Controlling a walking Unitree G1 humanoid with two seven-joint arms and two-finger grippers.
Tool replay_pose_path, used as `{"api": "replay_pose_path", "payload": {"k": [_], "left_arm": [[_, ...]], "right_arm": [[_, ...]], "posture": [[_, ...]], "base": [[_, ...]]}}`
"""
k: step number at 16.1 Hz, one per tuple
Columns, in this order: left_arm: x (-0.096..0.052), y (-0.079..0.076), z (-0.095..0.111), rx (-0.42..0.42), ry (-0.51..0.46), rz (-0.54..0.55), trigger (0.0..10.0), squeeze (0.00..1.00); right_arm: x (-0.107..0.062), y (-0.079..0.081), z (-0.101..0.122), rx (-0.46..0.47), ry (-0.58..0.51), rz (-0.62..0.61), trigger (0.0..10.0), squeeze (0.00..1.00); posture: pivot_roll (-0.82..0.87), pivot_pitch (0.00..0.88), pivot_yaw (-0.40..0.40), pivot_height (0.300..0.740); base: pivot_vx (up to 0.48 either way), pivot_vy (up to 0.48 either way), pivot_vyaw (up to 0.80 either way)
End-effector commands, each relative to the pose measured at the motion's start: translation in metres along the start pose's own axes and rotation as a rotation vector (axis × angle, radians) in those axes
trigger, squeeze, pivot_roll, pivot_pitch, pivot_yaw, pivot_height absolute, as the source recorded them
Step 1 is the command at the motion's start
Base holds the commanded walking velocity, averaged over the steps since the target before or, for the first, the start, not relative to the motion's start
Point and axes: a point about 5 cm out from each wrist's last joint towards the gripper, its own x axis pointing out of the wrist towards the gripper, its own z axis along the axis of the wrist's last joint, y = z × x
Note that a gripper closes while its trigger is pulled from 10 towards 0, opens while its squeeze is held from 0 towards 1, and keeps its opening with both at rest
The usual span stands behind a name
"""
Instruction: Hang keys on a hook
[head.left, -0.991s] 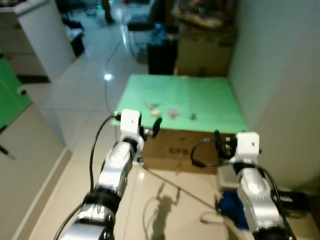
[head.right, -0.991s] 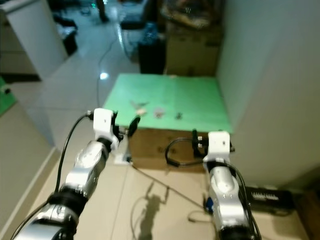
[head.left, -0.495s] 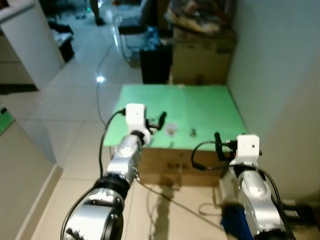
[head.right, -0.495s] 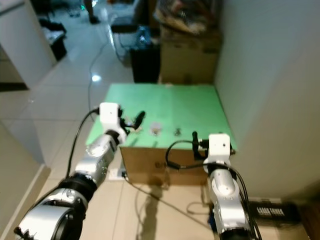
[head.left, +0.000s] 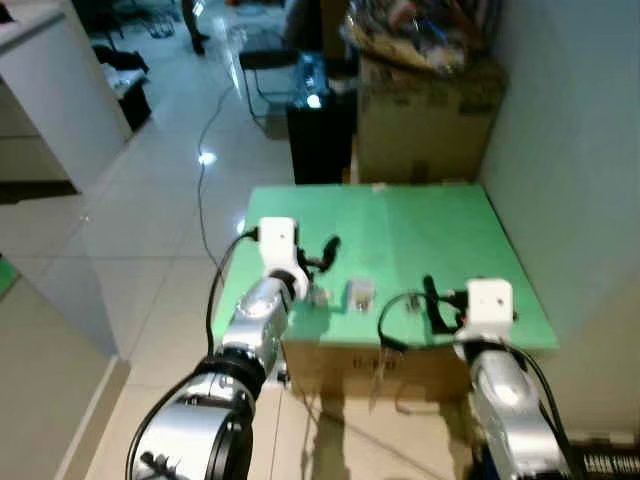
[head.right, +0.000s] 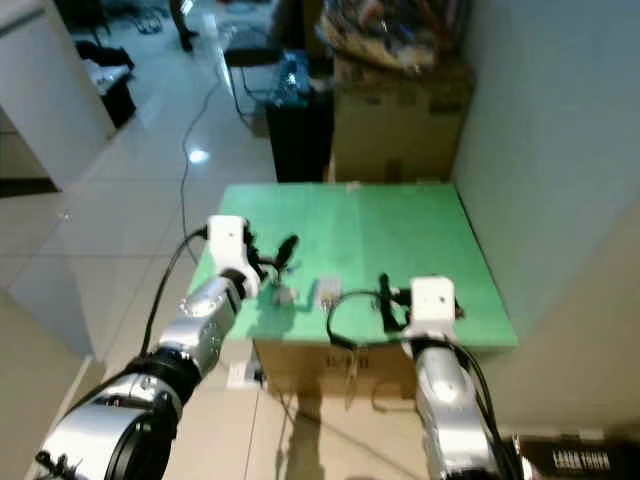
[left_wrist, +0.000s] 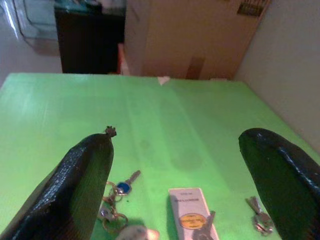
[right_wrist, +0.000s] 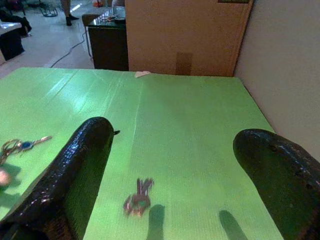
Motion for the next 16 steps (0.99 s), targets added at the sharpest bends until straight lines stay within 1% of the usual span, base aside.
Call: {"api": "replay_pose_path", "payload": {"k": [1,2,3,4,5,6,7,8,9,10,12,13,14,15,16], "left_arm": [[-0.001,0.003,-0.008,0.052,0.072,-0.025,10.0,0.00],[-0.002,-0.004,-0.018,0.121,0.134,-0.064,10.0,0.00],[-0.001,-0.006,-0.019,0.137,0.141,-0.064,10.0,0.00],[0.001,-0.010,-0.019,0.146,0.157,-0.064,10.0,0.00],[0.004,-0.017,-0.018,0.139,0.174,-0.075,10.0,0.00],[0.007,-0.022,-0.016,0.132,0.182,-0.078,10.0,0.00],[0.007,-0.023,-0.015,0.132,0.183,-0.079,10.0,0.00],[0.007,-0.030,-0.022,0.093,0.224,-0.089,10.0,0.00],[0.007,-0.032,-0.024,0.077,0.235,-0.093,10.0,0.00],[0.006,-0.038,-0.030,0.078,0.258,-0.114,10.0,0.00],[0.003,-0.045,-0.038,0.124,0.278,-0.115,10.0,0.00],[0.004,-0.044,-0.037,0.158,0.264,-0.076,10.0,0.00],[0.005,-0.041,-0.034,0.163,0.244,-0.022,10.0,0.00],[0.008,-0.037,-0.027,0.143,0.216,0.021,10.0,0.00],[0.010,-0.032,-0.017,0.096,0.166,0.039,10.0,0.00]], "right_arm": [[-0.002,0.010,0.004,0.003,-0.012,0.029,10.0,0.00],[-0.014,0.009,-0.006,0.011,0.023,0.019,10.0,0.00],[-0.017,0.009,-0.008,0.010,0.031,0.015,10.0,0.00],[-0.028,0.009,-0.016,0.006,0.057,0.007,10.0,0.00],[-0.041,0.008,-0.026,0.001,0.088,-0.001,10.0,0.00],[-0.049,0.009,-0.030,0.000,0.105,0.007,10.0,0.00],[-0.052,0.011,-0.030,-0.002,0.105,0.013,10.0,0.00],[-0.059,0.017,-0.029,-0.023,0.111,0.091,10.0,0.00],[-0.060,0.018,-0.028,-0.024,0.112,0.106,10.0,0.00],[-0.062,0.020,-0.023,-0.057,0.112,0.147,10.0,0.00],[-0.066,0.024,-0.019,-0.105,0.101,0.185,10.0,0.00],[-0.070,0.029,-0.016,-0.118,0.096,0.204,10.0,0.00],[-0.074,0.034,-0.013,-0.121,0.091,0.224,10.0,0.00],[-0.076,0.038,-0.013,-0.089,0.097,0.224,10.0,0.00],[-0.077,0.035,-0.011,-0.021,0.096,0.172,10.0,0.00]], "posture": [[-0.16,0.000,0.074,0.740],[-0.17,0.000,0.081,0.740],[-0.18,0.000,0.087,0.740],[-0.19,0.000,0.101,0.740],[-0.21,0.008,0.111,0.740],[-0.21,0.026,0.118,0.740],[-0.23,0.056,0.135,0.740],[-0.26,0.098,0.157,0.740],[-0.26,0.103,0.161,0.740],[-0.29,0.132,0.176,0.740],[-0.32,0.167,0.183,0.740],[-0.33,0.188,0.183,0.740],[-0.34,0.199,0.181,0.740],[-0.35,0.195,0.186,0.740],[-0.35,0.172,0.191,0.740]], "base": [[0.000,0.000,0.00],[0.000,0.000,0.00],[0.000,0.000,0.00],[0.000,0.000,0.00],[0.000,0.000,0.00],[0.000,0.000,0.00],[0.000,0.000,0.00],[0.000,0.000,0.00],[0.000,0.000,0.00],[0.000,0.000,0.00],[0.000,0.000,0.00],[0.000,0.000,0.00],[0.000,0.000,0.00],[0.000,0.000,0.00],[0.000,0.000,0.00]]}}
